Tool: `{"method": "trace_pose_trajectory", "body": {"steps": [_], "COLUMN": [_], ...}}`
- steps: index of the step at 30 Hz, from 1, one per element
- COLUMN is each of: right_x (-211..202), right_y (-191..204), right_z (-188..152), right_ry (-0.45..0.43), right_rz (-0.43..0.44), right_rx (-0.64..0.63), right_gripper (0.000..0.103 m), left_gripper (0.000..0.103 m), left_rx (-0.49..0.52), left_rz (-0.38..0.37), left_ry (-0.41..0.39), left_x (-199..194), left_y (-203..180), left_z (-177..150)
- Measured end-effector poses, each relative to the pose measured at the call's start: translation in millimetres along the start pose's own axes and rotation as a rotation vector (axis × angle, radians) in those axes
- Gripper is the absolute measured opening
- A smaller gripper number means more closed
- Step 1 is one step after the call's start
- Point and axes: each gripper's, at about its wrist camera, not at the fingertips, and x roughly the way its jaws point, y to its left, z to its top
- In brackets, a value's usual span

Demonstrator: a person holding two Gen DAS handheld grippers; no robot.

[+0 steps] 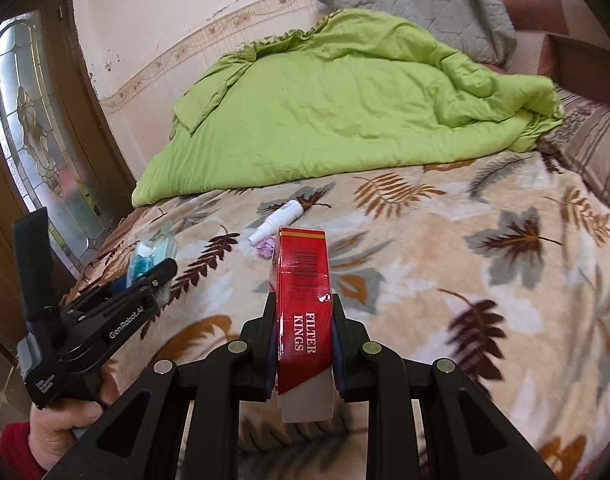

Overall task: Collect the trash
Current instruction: 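Grasp the red cigarette pack with the right gripper while the left grasps the blue tissue pack, then lift the cigarette pack and tissue pack off the bed with both grippers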

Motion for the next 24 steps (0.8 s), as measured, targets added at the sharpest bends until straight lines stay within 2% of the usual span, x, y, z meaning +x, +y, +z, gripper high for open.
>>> {"method": "trace_pose_trajectory", "body": {"steps": [6,17,22,24], "right_x": [-24,-27,-26,-25], "right_y": [-13,-8,-7,-6], "right_z": [-9,-12,-12,-12], "right_ry": [-0.038,-0.042,-0.037,-0.035], "right_rz": [0.024,0.015,0.018,0.016], "right_rx": [0.058,0.024,0.028,0.024], "right_gripper": [0.024,0.024,0.024,0.024], "left_gripper": [0.034,0.035,0.035,0.035], "left_rx": [0.05,0.092,0.092,0.075], "left_rz": [0.024,0.048,0.069,0.054], "left_ry": [-0.026,0.018,0.026,0.05], "left_x": [-23,-68,-69,-62], "left_y": [-18,-18,-11,-8], "left_z": [-6,-31,-45,-45]}}
